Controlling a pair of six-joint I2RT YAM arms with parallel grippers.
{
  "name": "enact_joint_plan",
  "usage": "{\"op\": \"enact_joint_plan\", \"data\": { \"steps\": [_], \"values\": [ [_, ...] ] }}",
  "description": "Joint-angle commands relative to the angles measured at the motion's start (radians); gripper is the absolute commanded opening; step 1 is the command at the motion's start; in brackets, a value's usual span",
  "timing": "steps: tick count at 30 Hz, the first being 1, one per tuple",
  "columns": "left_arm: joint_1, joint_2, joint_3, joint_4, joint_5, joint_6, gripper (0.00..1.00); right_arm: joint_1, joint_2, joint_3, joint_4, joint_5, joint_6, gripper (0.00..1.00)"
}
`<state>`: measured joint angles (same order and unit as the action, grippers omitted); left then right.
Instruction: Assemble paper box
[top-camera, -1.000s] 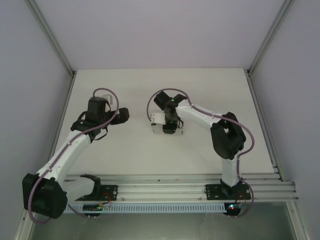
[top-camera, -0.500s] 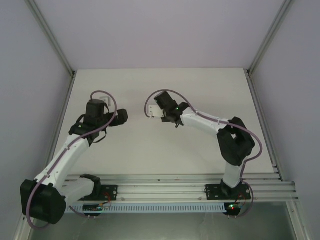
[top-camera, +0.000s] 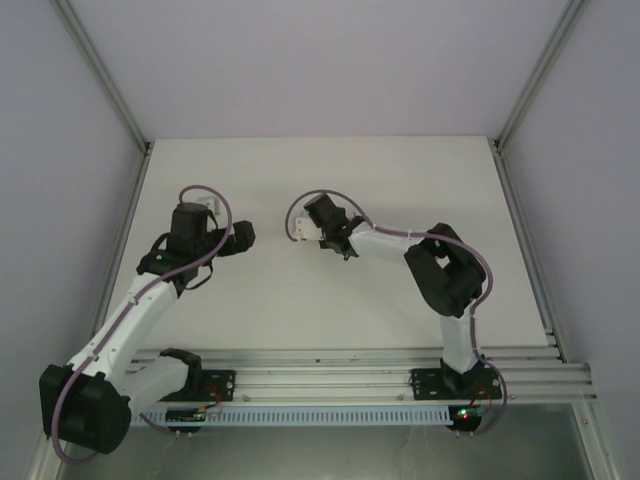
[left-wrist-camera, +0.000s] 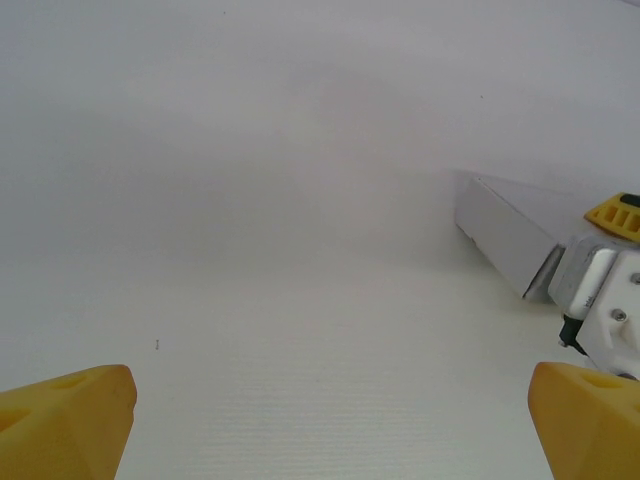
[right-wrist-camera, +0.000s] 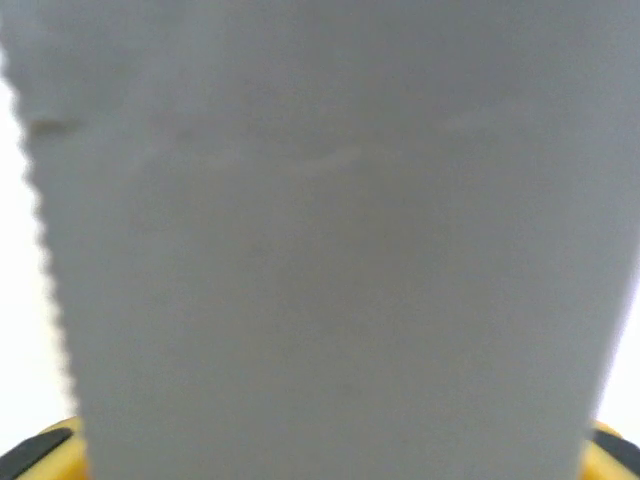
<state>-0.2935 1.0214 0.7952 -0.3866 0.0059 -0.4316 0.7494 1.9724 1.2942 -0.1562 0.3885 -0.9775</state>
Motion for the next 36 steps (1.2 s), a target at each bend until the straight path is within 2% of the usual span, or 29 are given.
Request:
{"op": "enact_joint_plan", "data": {
  "steps": [1, 4, 9, 11, 16, 20, 25, 29, 32, 34, 36],
  "values": [
    [0.008, -0.012, 0.0, 0.005, -0.011, -0.009, 1.0, 0.017, -0.026, -0.004, -0.205, -0.097, 0.122, 0.66],
    [0.008, -0.013, -0.006, 0.011, -0.008, -0.006, 1.0, 0.024, -0.054, -0.01, -0.26, -0.136, 0.15, 0.81],
    [0.008, -0.015, -0.011, 0.014, -0.002, -0.003, 0.99, 0.047, -0.112, -0.026, -0.333, -0.181, 0.189, 0.89],
    [0.008, -0.015, -0.012, 0.016, -0.002, -0.001, 1.0, 0.054, -0.147, -0.026, -0.368, -0.223, 0.213, 0.99],
    [0.008, -0.026, -0.022, 0.039, 0.003, 0.012, 1.0, 0.052, -0.272, -0.061, -0.38, -0.349, 0.263, 0.99],
    [0.008, -0.046, -0.027, 0.074, -0.029, 0.043, 1.0, 0.017, -0.433, -0.124, -0.316, -0.396, 0.346, 0.98],
    [0.01, -0.096, -0.111, 0.249, -0.247, 0.124, 1.0, -0.113, -0.678, -0.256, -0.164, -0.416, 0.541, 0.99],
    [0.011, -0.098, -0.232, 0.463, -0.334, 0.247, 1.0, -0.298, -0.859, -0.449, 0.05, -0.356, 0.73, 0.99],
    [0.014, -0.095, -0.364, 0.688, -0.357, 0.388, 0.99, -0.445, -0.929, -0.574, 0.144, -0.295, 0.865, 0.99],
    [0.03, -0.079, -0.448, 0.851, -0.398, 0.447, 1.0, -0.519, -0.934, -0.639, 0.179, -0.324, 0.885, 0.99],
    [0.069, -0.056, -0.52, 0.996, -0.386, 0.476, 1.0, -0.568, -0.915, -0.719, 0.278, -0.365, 0.851, 0.98]
  ]
}}
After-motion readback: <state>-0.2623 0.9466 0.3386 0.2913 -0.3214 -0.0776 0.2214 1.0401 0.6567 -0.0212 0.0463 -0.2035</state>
